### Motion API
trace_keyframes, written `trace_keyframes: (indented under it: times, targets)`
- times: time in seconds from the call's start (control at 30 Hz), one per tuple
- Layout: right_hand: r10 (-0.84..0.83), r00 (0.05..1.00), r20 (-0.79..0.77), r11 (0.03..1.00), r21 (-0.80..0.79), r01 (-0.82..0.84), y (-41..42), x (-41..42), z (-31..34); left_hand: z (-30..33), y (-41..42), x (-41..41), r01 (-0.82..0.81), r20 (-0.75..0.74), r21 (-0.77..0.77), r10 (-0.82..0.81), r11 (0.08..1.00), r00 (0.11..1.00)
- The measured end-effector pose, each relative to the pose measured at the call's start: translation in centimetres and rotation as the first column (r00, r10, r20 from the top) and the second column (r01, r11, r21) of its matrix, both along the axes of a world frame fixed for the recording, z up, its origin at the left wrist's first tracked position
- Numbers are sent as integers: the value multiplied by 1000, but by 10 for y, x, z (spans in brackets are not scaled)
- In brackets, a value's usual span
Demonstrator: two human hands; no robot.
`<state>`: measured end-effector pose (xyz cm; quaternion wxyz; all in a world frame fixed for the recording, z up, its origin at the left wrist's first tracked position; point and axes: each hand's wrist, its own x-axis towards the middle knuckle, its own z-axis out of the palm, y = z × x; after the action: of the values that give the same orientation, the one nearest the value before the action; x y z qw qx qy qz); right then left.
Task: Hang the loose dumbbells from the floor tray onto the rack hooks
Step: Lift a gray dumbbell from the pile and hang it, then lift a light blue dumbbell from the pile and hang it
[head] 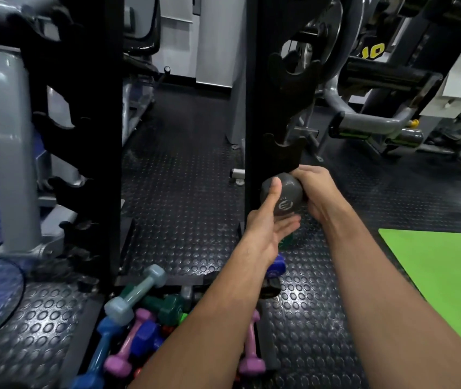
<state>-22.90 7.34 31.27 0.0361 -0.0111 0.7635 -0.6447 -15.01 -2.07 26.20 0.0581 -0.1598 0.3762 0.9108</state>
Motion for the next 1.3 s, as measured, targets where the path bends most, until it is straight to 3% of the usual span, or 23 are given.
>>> trace_keyframes:
  times: [0.17,0.3,0.37,0.43,0.53,0.6,0.67,0.8,0.9,0.97,1.1,1.2,1.3]
  targets:
    - [-284,944,-168,959,-55,279,-10,33,-21,-18,-28,12,57,-29,-241,-66,969,997]
    - [-619,725,-302,785,-219,579,-42,82,-66,-48,-54,29,-8,-27,-311,0,951,1000]
    - [-686,654,-318,727,-258,637,-61,108,-95,-68,-69,38,-44,7,-341,50,939,999]
    - [-689,655,-309,724,-248,644,-82,129,-128,-95,-85,48,-73,63,-388,105,919,992]
    - [-567,804,-177,823,-154,546,-117,148,-177,-147,-117,68,-120,188,-438,222,891,957]
    - [-407,913,-26,913,-49,405,-137,153,-206,-182,-141,82,-150,264,-460,296,875,918]
    - [-253,961,108,964,111,241,-149,155,-232,-211,-163,94,-163,325,-526,375,835,868]
    - [-48,940,338,961,272,-49,-164,148,-276,-258,-204,111,-162,383,-681,536,714,752]
    - [96,904,417,924,300,-237,-181,141,-297,-274,-233,120,-63,423,-826,690,561,588]
    - [147,886,439,899,313,-305,-191,138,-309,-286,-248,121,19,497,-818,692,574,524]
    - [180,896,406,838,415,-356,-208,134,-333,-321,-264,115,21,547,-766,634,643,548]
    - [144,914,380,846,432,-313,-216,130,-342,-341,-269,113,1,529,-757,611,653,589]
    - [134,919,371,857,423,-295,-226,126,-348,-367,-278,110,-39,526,-747,625,664,577]
